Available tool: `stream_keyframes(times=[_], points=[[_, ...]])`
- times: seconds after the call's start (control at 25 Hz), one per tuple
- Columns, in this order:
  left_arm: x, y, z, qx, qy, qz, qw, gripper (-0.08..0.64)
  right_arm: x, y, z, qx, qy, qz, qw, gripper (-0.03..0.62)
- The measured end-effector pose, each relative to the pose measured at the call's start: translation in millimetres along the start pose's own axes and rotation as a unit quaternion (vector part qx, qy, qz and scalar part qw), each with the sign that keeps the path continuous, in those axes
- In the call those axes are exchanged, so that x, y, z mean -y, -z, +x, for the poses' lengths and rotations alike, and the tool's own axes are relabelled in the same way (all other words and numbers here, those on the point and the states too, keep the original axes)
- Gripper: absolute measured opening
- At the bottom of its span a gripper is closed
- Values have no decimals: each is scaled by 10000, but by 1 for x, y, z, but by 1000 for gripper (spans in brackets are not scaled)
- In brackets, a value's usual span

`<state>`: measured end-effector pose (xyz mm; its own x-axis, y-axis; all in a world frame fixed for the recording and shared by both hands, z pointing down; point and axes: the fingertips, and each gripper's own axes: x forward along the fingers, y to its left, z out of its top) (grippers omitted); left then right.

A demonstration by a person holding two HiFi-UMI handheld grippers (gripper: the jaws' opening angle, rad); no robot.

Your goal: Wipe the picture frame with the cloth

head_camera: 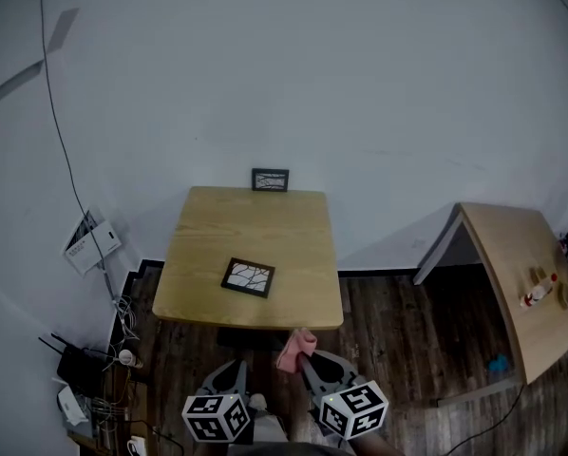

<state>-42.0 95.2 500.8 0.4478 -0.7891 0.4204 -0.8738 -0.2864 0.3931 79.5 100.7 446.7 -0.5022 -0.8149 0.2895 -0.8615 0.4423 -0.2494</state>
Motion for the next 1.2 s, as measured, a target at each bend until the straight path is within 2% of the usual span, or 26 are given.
stream_keyframes(times=[0.28,0.64,0.92,1.2], points=[[-32,-35,52,-165,68,61,9998,5,16,-30,63,-9,65,12,10000,17],[-66,-59,106,-398,146,160,9990,6,37,-43,132,-83,153,102,9998,17],[-89,-69,137,-585,275,109,9978,6,49,-51,172,-108,279,141,9995,17],[-112,-66,160,-728,89,83,9973,6,65,-39,202,-408,365,120,9984,17]])
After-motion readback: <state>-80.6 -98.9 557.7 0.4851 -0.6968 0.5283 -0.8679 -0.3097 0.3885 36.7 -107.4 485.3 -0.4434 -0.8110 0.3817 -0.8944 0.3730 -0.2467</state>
